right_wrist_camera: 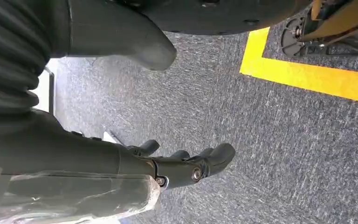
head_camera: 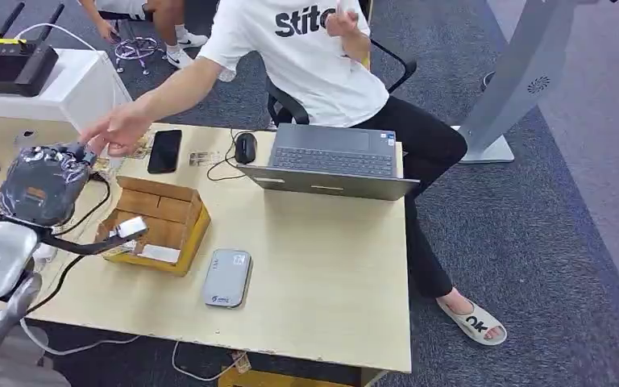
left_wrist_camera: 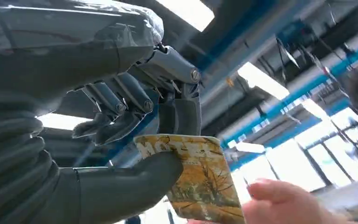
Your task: Pass the card to the sensor for recognition and then transmit it.
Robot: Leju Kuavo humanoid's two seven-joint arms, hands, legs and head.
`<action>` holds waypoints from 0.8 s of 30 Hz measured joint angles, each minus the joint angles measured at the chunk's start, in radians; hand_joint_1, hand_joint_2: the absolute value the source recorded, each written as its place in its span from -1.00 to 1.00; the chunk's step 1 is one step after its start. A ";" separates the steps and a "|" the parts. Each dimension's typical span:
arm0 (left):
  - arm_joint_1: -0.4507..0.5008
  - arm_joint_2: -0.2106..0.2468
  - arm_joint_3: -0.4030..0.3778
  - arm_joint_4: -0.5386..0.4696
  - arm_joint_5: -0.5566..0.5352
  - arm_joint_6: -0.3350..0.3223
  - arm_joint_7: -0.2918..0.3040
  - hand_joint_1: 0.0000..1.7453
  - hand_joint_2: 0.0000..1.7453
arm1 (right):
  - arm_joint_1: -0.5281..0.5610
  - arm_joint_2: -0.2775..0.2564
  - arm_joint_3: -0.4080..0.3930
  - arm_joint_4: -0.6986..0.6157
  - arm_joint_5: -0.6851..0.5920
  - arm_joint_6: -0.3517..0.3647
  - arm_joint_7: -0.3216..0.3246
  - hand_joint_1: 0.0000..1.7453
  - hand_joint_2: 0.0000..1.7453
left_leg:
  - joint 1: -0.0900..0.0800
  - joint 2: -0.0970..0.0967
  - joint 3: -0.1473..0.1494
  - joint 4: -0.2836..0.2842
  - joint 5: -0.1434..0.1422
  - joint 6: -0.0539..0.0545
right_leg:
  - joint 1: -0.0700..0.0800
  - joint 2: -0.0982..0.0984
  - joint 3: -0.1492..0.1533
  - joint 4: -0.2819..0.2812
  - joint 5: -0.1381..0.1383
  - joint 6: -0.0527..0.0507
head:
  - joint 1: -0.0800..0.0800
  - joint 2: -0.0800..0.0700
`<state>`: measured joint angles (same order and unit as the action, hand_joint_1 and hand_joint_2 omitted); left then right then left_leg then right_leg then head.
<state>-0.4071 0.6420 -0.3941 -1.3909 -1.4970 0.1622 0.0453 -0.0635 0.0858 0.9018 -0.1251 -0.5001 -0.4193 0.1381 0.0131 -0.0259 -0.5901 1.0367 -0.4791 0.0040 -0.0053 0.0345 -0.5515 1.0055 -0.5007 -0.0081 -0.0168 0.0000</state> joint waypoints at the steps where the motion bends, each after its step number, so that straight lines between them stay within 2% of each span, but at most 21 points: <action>1: 0.000 0.004 0.000 -0.001 -0.033 0.017 0.023 1.00 1.00 | 0.000 0.000 0.004 0.000 0.003 0.002 0.005 -1.00 1.00 | 0.000 0.000 0.000 0.000 0.000 0.000 | 0.000 0.000 0.000 0.000 0.000 0.000 | 0.000 0.000; 6: -0.026 0.010 -0.021 0.018 -0.041 0.070 0.120 1.00 1.00 | -0.002 -0.001 0.014 0.000 0.007 0.003 0.010 -1.00 1.00 | 0.000 0.000 0.000 0.000 0.000 0.000 | 0.000 0.000 0.000 0.000 0.000 0.000 | 0.000 0.000; 11: -0.052 -0.053 -0.039 0.104 -0.041 0.124 0.124 1.00 1.00 | -0.007 -0.002 0.023 0.000 0.003 0.002 0.011 -1.00 1.00 | -0.001 0.000 0.001 0.000 0.000 0.000 | -0.001 0.000 0.001 0.000 0.000 0.000 | 0.000 0.000; 16: -0.057 -0.129 -0.055 0.169 -0.041 0.138 0.125 1.00 1.00 | -0.010 -0.005 0.026 0.000 -0.003 0.002 0.008 -1.00 1.00 | -0.001 0.000 0.001 0.000 0.000 0.001 | -0.001 0.000 0.001 0.000 0.000 0.000 | 0.000 0.000; 19: -0.059 -0.151 -0.060 0.189 -0.041 0.139 0.122 1.00 1.00 | -0.010 -0.006 0.027 0.000 -0.003 0.002 0.007 -1.00 1.00 | -0.001 0.001 0.001 0.000 0.000 0.001 | -0.001 0.001 0.000 0.000 0.000 0.000 | 0.000 0.000; 22: -0.059 -0.152 -0.060 0.190 -0.041 0.139 0.122 1.00 1.00 | -0.010 -0.006 0.027 0.000 -0.003 0.002 0.007 -1.00 1.00 | -0.001 0.001 0.001 0.000 0.000 0.001 | -0.001 0.001 0.000 0.000 0.000 0.000 | 0.000 0.000; 23: -0.059 -0.152 -0.060 0.190 -0.041 0.139 0.122 0.82 1.00 | -0.010 -0.006 0.027 0.000 -0.003 0.002 0.007 -1.00 1.00 | -0.001 0.001 0.001 0.000 0.000 0.001 | -0.001 0.001 0.000 0.000 0.000 0.000 | 0.000 0.000; 24: -0.059 -0.153 -0.060 0.190 -0.041 0.139 0.122 0.82 1.00 | -0.010 -0.006 0.027 0.000 -0.003 0.002 0.007 -1.00 1.00 | -0.001 0.001 0.001 0.000 0.000 0.001 | -0.001 0.001 0.000 0.000 0.000 0.000 | 0.000 0.000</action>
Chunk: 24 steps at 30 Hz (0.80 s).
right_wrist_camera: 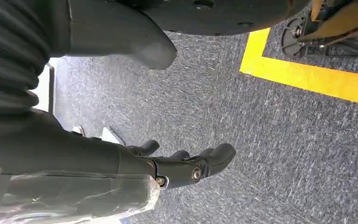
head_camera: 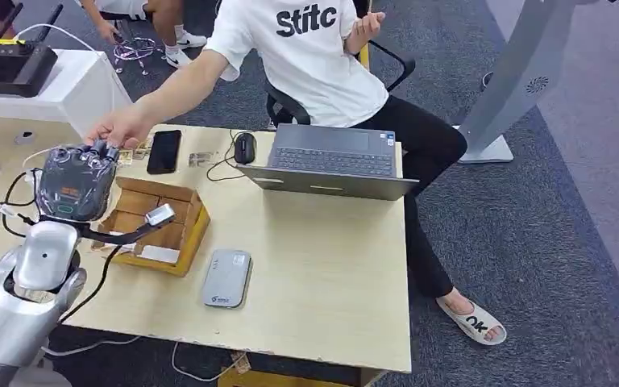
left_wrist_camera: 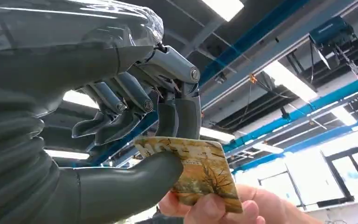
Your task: Pass the card to the sensor for recognition and then transmit it.
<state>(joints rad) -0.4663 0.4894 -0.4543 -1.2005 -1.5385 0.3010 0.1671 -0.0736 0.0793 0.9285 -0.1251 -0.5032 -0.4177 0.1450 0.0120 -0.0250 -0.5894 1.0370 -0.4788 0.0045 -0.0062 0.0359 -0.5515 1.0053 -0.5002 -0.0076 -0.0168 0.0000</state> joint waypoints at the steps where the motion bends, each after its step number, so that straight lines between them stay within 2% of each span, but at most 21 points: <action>1: -0.001 -0.006 -0.001 0.005 0.000 0.000 0.000 -0.76 1.00 | 0.000 0.000 0.000 0.000 0.000 0.000 0.000 -1.00 1.00 | 0.000 0.000 0.000 0.000 0.000 0.000 | 0.000 0.000 0.000 0.000 0.000 0.000 | 0.000 0.000; 2: -0.002 -0.014 -0.002 0.013 0.000 0.002 -0.005 -1.00 1.00 | 0.000 -0.001 0.000 0.000 -0.002 0.000 0.000 -1.00 1.00 | 0.000 0.001 0.000 0.000 0.000 0.000 | 0.000 0.001 0.000 0.000 0.000 0.000 | 0.000 0.000; 3: 0.001 -0.051 0.000 0.018 0.000 0.029 -0.036 -1.00 1.00 | 0.000 -0.002 0.001 0.000 -0.006 -0.002 0.005 -1.00 1.00 | 0.000 -0.001 -0.001 0.000 0.000 0.000 | 0.000 -0.001 0.000 0.000 0.000 0.000 | 0.000 0.000; 6: 0.026 -0.082 0.014 0.004 0.006 0.054 -0.050 -1.00 1.00 | 0.000 -0.003 0.001 0.000 -0.017 -0.002 0.004 -1.00 1.00 | 0.000 0.000 -0.001 0.000 -0.001 0.000 | 0.000 0.000 0.000 0.000 0.000 0.000 | 0.000 0.000; 13: 0.083 -0.090 0.083 -0.091 0.040 0.058 -0.085 -1.00 1.00 | 0.005 -0.003 0.001 0.000 -0.033 -0.005 0.004 -1.00 1.00 | 0.000 -0.001 -0.001 0.000 0.000 0.000 | 0.000 -0.001 0.000 0.000 0.000 0.000 | 0.000 0.000; 15: 0.110 -0.082 0.112 -0.130 0.085 0.058 -0.098 -1.00 1.00 | 0.006 -0.003 0.001 0.000 -0.045 -0.015 -0.002 -1.00 1.00 | 0.000 0.000 -0.001 -0.001 0.000 0.000 | 0.001 -0.001 0.002 0.001 0.000 0.000 | 0.000 0.000; 16: 0.147 -0.067 0.139 -0.159 0.120 0.060 -0.107 -1.00 1.00 | 0.006 -0.003 0.001 0.000 -0.058 -0.021 -0.008 -1.00 1.00 | 0.000 0.002 -0.001 -0.002 -0.001 -0.001 | 0.001 0.002 0.002 0.002 0.000 0.000 | 0.002 0.000; 18: 0.275 -0.027 0.256 -0.248 0.226 0.085 -0.139 -1.00 1.00 | 0.012 -0.003 -0.001 0.002 -0.077 -0.031 -0.018 -1.00 1.00 | 0.000 0.013 0.005 -0.002 -0.005 -0.004 | 0.000 0.014 0.001 0.001 -0.001 -0.001 | 0.000 0.000; 20: 0.372 -0.021 0.368 -0.304 0.283 0.134 -0.175 -1.00 1.00 | 0.021 -0.003 -0.002 0.002 -0.088 -0.037 -0.022 -1.00 1.00 | 0.000 0.012 0.003 -0.002 -0.005 -0.004 | 0.000 0.013 0.001 0.001 -0.003 -0.002 | -0.002 0.000; 22: 0.506 -0.037 0.487 -0.376 0.353 0.220 -0.260 -1.00 1.00 | 0.023 -0.003 -0.003 0.004 -0.105 -0.045 -0.027 -1.00 1.00 | 0.000 0.012 0.004 -0.002 -0.008 -0.004 | 0.000 0.012 0.001 0.001 -0.005 -0.003 | -0.002 0.000; 24: 0.607 -0.086 0.617 -0.435 0.444 0.265 -0.377 -1.00 1.00 | 0.025 -0.003 -0.004 0.005 -0.118 -0.058 -0.035 -1.00 1.00 | 0.000 0.012 0.003 -0.002 -0.009 -0.003 | 0.000 0.012 0.001 0.001 -0.006 -0.001 | -0.002 0.000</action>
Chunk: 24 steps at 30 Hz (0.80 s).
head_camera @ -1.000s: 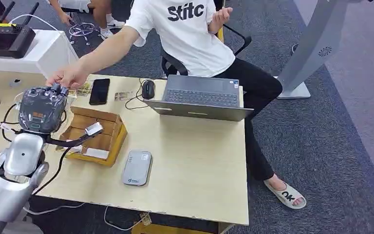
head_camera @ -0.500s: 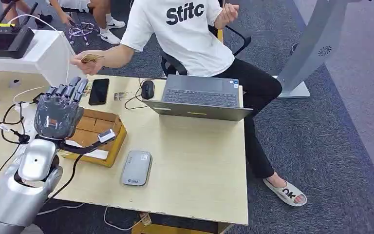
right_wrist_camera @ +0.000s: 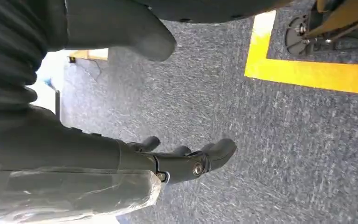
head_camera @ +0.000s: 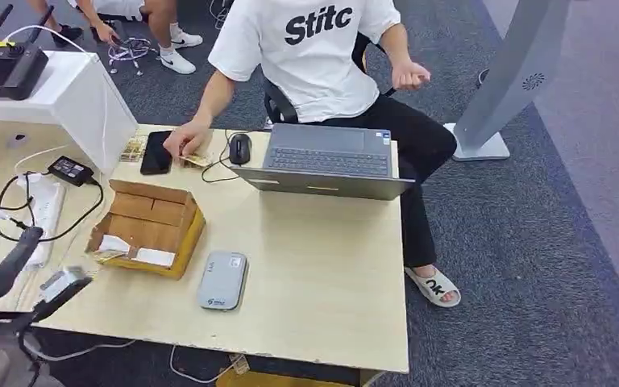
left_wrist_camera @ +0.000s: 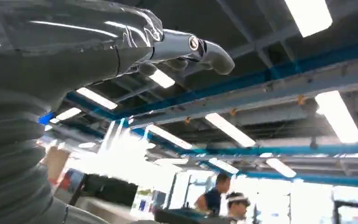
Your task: Pass the card to the sensor for recognition and then transmit it.
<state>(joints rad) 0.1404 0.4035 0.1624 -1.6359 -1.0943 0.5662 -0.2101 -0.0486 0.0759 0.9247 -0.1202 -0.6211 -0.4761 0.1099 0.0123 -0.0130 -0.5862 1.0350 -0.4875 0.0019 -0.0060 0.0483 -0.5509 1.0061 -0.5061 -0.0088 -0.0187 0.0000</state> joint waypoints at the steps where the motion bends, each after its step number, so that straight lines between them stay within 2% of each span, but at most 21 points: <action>1: 0.037 -0.032 0.059 -0.029 0.045 -0.005 -0.049 -1.00 1.00 | 0.000 0.000 -0.001 0.001 -0.007 -0.005 -0.003 -1.00 1.00 | 0.000 -0.001 0.000 0.000 0.000 0.000 | 0.000 0.000 0.000 0.000 0.000 0.000 | 0.003 0.000; 3: 0.107 -0.112 0.203 -0.084 0.145 -0.056 -0.154 -1.00 1.00 | 0.001 -0.001 -0.004 0.002 -0.019 -0.015 -0.013 -1.00 1.00 | 0.000 -0.001 0.000 0.000 -0.001 0.001 | 0.000 0.000 0.000 -0.001 -0.001 0.000 | 0.002 0.000; 5: 0.137 -0.179 0.320 -0.116 0.189 -0.091 -0.215 -1.00 1.00 | 0.002 -0.003 -0.005 0.003 -0.024 -0.016 -0.018 -1.00 1.00 | 0.000 -0.003 0.000 0.000 -0.001 0.002 | 0.000 -0.004 0.001 -0.001 -0.001 0.001 | 0.003 0.000; 11: 0.155 -0.314 0.531 -0.170 0.199 -0.192 -0.303 -1.00 1.00 | 0.001 -0.007 -0.005 0.003 -0.039 -0.023 -0.027 -1.00 1.00 | 0.000 -0.008 0.001 0.000 -0.001 0.002 | 0.000 -0.009 0.004 -0.001 -0.001 0.001 | 0.003 0.000; 15: 0.116 -0.409 0.700 -0.177 0.271 -0.310 -0.361 -1.00 1.00 | 0.001 -0.009 -0.008 0.003 -0.063 -0.041 -0.040 -1.00 1.00 | 0.000 -0.009 0.002 0.000 0.000 0.002 | 0.000 -0.010 0.005 -0.001 -0.001 0.001 | 0.003 0.000; 17: 0.075 -0.461 0.804 -0.171 0.268 -0.366 -0.393 -1.00 1.00 | 0.001 -0.010 -0.013 0.005 -0.080 -0.051 -0.045 -1.00 1.00 | 0.000 -0.009 0.002 0.000 0.000 0.002 | 0.000 -0.011 0.005 -0.001 -0.001 0.001 | 0.003 0.000; 19: 0.012 -0.511 0.940 -0.132 0.289 -0.442 -0.400 -1.00 1.00 | 0.001 -0.010 -0.020 0.007 -0.097 -0.058 -0.046 -1.00 1.00 | -0.001 -0.011 0.002 0.000 0.000 0.002 | 0.000 -0.012 0.006 -0.001 -0.001 0.001 | 0.002 0.000; 21: -0.038 -0.572 1.059 -0.061 0.328 -0.524 -0.365 -1.00 1.00 | 0.002 -0.010 -0.021 0.008 -0.112 -0.068 -0.041 -1.00 1.00 | -0.001 -0.011 0.002 0.000 0.000 0.002 | -0.001 -0.012 0.006 -0.001 -0.001 0.001 | 0.002 0.000; 22: -0.053 -0.589 1.092 -0.025 0.333 -0.529 -0.343 -1.00 1.00 | 0.002 -0.010 -0.022 0.008 -0.114 -0.069 -0.038 -1.00 1.00 | -0.001 -0.011 0.002 0.000 -0.001 0.002 | -0.001 -0.012 0.006 -0.001 -0.001 0.001 | 0.003 0.000; 24: -0.091 -0.636 1.169 0.124 0.304 -0.471 -0.274 -1.00 1.00 | 0.002 -0.010 -0.023 0.008 -0.122 -0.072 -0.031 -1.00 1.00 | -0.002 -0.012 0.002 0.000 0.000 0.002 | -0.002 -0.013 0.006 -0.001 -0.001 0.001 | 0.002 0.000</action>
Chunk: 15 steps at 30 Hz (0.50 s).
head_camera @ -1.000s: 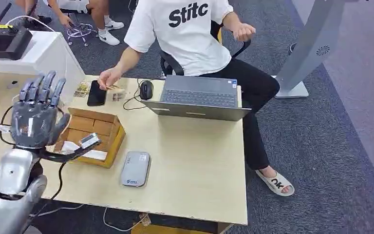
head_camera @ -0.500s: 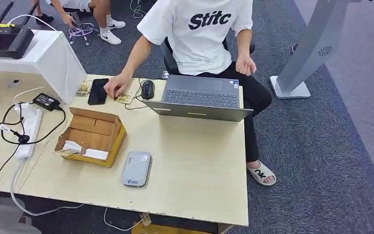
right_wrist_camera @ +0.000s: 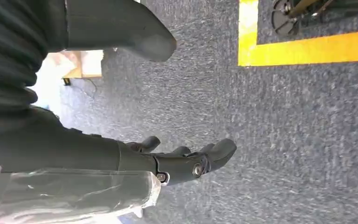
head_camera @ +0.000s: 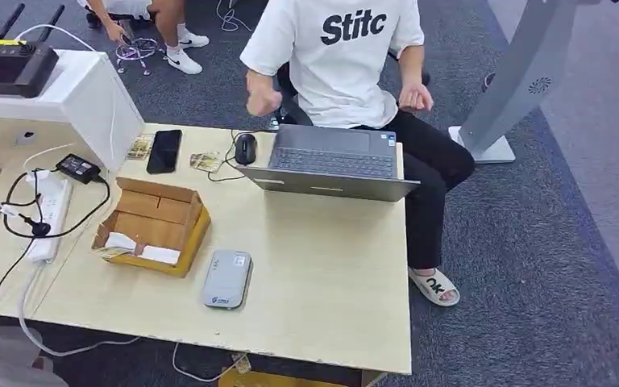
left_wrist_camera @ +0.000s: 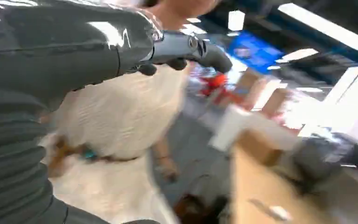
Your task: Pass the card to the sensor for recognition and then transmit it.
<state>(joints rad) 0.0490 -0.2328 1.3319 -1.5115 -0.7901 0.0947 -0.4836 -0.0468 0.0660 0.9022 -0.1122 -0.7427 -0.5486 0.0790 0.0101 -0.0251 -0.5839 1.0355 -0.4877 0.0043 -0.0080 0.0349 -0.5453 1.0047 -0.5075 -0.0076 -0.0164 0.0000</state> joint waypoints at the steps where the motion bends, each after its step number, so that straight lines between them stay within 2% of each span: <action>1: -0.020 -0.014 0.032 0.108 -0.003 0.043 0.026 -1.00 1.00 | 0.000 0.000 0.000 0.000 0.000 -0.003 0.002 -1.00 1.00 | 0.000 0.000 0.000 0.000 0.000 0.000 | 0.000 0.000 0.000 0.000 0.000 0.000 | 0.001 0.000; 3: -0.047 -0.019 0.082 0.355 -0.029 0.166 0.049 -1.00 1.00 | -0.001 0.000 0.000 0.000 0.000 -0.008 0.005 -1.00 1.00 | 0.000 -0.001 0.000 0.000 0.000 0.000 | -0.001 -0.001 0.000 0.000 0.000 0.000 | -0.002 0.000; 4: -0.052 -0.021 0.096 0.444 -0.039 0.208 0.058 -1.00 1.00 | -0.001 0.000 0.001 0.000 0.000 -0.011 0.008 -1.00 1.00 | 0.000 -0.001 0.000 0.000 0.000 0.000 | 0.000 -0.001 0.000 0.000 0.000 0.000 | -0.002 0.000; 6: -0.064 -0.019 0.118 0.622 -0.054 0.251 0.082 -1.00 1.00 | -0.002 -0.001 0.001 0.000 -0.001 -0.013 0.008 -1.00 1.00 | 0.000 -0.002 -0.001 0.000 0.000 0.001 | 0.000 -0.002 0.000 0.000 0.000 0.001 | 0.000 0.000; 10: -0.080 -0.002 0.122 0.843 -0.118 0.280 0.165 -1.00 1.00 | -0.006 -0.005 0.002 0.000 -0.004 -0.014 -0.008 -1.00 1.00 | 0.000 -0.003 -0.001 0.001 0.001 0.002 | -0.001 -0.003 0.001 0.000 0.000 0.002 | 0.000 0.000; 15: -0.089 0.027 0.122 1.008 -0.209 0.298 0.261 -1.00 1.00 | -0.007 -0.007 0.007 0.000 0.001 -0.012 -0.001 -1.00 1.00 | 0.000 -0.003 0.000 0.001 0.001 0.002 | -0.001 -0.003 0.001 0.000 0.000 0.002 | 0.001 0.000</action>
<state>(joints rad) -0.0397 -0.2056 1.4534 -0.5038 -0.9991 0.3926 -0.2227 -0.0537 0.0591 0.9094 -0.1122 -0.7416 -0.5604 0.0782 0.0100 -0.0280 -0.5843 1.0369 -0.4871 0.0062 -0.0086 0.0321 -0.5446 1.0044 -0.5072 -0.0052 -0.0156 0.0000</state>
